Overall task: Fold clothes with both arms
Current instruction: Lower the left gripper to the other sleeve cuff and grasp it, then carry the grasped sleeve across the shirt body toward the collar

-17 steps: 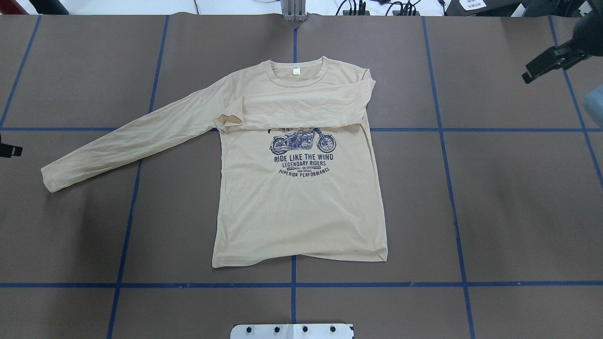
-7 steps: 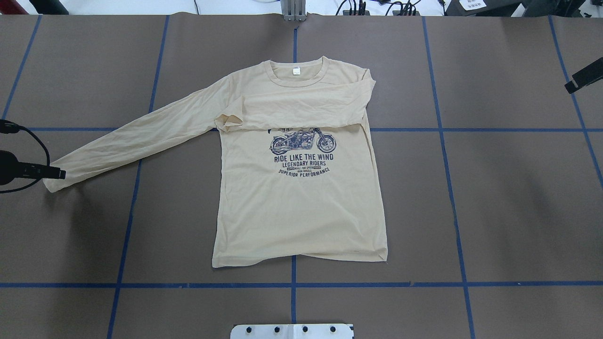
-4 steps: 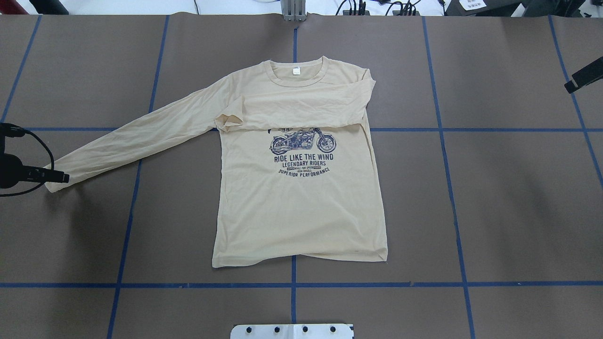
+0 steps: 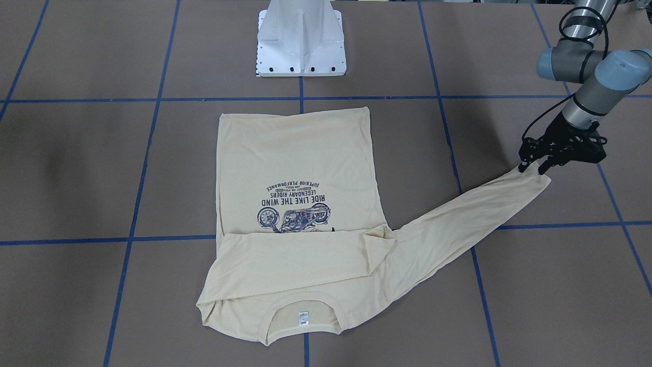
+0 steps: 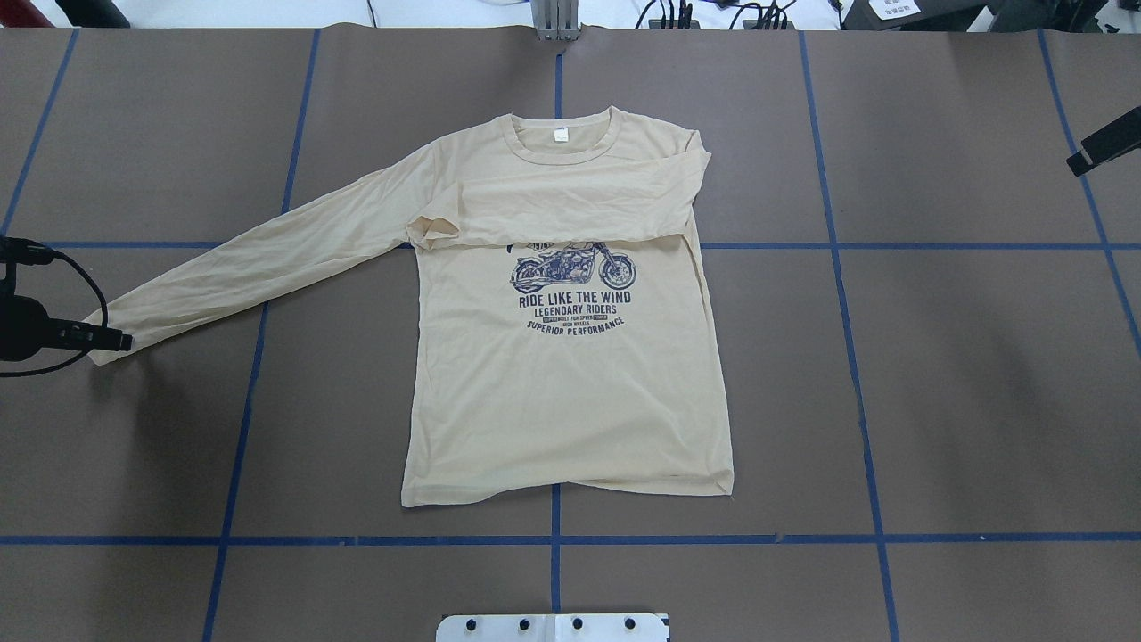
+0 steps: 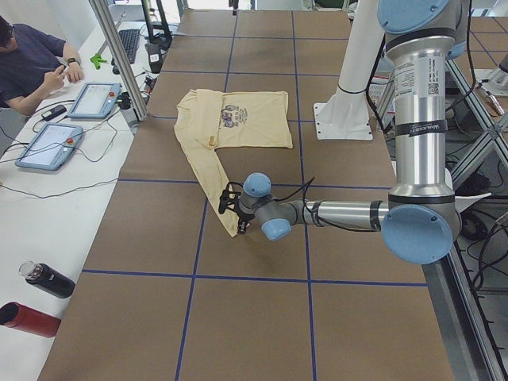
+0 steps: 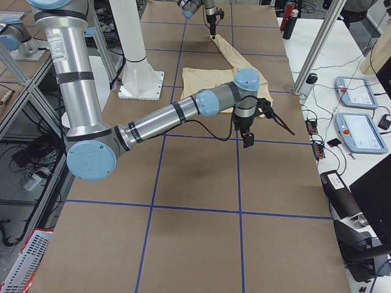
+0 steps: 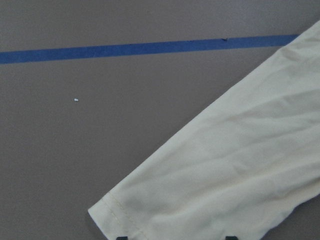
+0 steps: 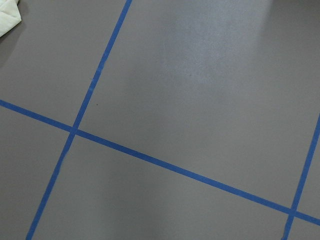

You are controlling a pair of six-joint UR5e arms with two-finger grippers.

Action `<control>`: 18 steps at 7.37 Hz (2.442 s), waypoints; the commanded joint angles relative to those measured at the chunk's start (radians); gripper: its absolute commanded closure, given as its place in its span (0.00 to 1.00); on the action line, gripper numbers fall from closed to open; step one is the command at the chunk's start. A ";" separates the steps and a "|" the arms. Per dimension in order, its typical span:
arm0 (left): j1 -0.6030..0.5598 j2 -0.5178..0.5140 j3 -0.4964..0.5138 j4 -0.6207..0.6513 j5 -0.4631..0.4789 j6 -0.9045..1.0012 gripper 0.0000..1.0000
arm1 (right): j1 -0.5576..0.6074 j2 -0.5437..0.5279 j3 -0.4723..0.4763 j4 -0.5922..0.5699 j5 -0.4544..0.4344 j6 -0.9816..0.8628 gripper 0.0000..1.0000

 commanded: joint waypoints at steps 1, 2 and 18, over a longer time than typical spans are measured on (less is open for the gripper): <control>0.001 0.000 -0.008 0.001 0.000 0.002 1.00 | 0.000 0.001 0.003 -0.001 0.000 0.002 0.01; 0.001 0.003 -0.016 0.003 0.000 0.008 1.00 | 0.000 0.003 0.006 -0.001 0.000 0.006 0.01; 0.049 -1.294 0.383 1.089 -0.012 -0.140 1.00 | 0.000 0.001 0.006 -0.001 -0.001 0.014 0.01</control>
